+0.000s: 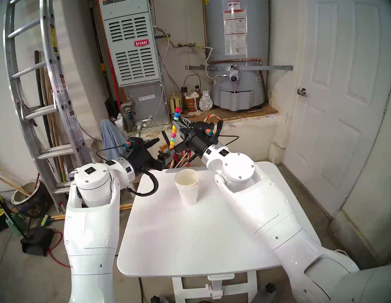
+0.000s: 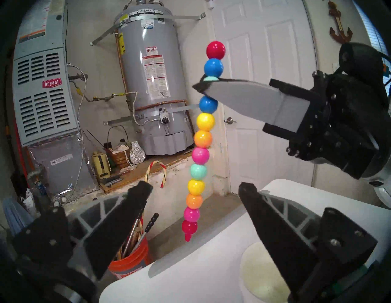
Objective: Switch the marker to another color
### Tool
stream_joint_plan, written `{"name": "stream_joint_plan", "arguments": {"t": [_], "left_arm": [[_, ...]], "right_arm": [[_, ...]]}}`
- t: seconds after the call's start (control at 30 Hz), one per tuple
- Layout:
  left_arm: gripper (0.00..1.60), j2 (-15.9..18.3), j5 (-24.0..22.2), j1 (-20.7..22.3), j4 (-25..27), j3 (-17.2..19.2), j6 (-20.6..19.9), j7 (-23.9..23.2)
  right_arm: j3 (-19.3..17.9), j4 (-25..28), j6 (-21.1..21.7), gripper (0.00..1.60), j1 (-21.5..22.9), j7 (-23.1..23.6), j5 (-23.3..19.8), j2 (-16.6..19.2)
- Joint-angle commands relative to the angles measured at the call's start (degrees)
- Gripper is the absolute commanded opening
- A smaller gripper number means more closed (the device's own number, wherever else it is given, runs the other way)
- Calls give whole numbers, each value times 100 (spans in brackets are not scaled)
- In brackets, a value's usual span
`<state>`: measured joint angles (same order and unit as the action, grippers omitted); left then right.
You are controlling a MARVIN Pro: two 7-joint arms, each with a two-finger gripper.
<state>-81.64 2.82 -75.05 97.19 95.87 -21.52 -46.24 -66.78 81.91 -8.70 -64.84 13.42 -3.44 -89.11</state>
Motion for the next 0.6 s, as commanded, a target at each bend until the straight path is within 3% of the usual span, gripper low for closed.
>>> {"name": "stream_joint_plan", "arguments": {"t": [0.0, 0.3, 0.57], "left_arm": [[142, -54, 73, 187, -92, -99, 121, 98], [103, -41, 100, 198, -33, -103, 168, 156], [97, -33, 94, 171, 29, -49, 159, 150]], "right_arm": [[74, 357, -45, 0, 28, 112, -78, -71], [92, 478, 19, 0, -98, 160, -65, 2], [85, 283, -15, 0, -27, 127, -12, -45]]}}
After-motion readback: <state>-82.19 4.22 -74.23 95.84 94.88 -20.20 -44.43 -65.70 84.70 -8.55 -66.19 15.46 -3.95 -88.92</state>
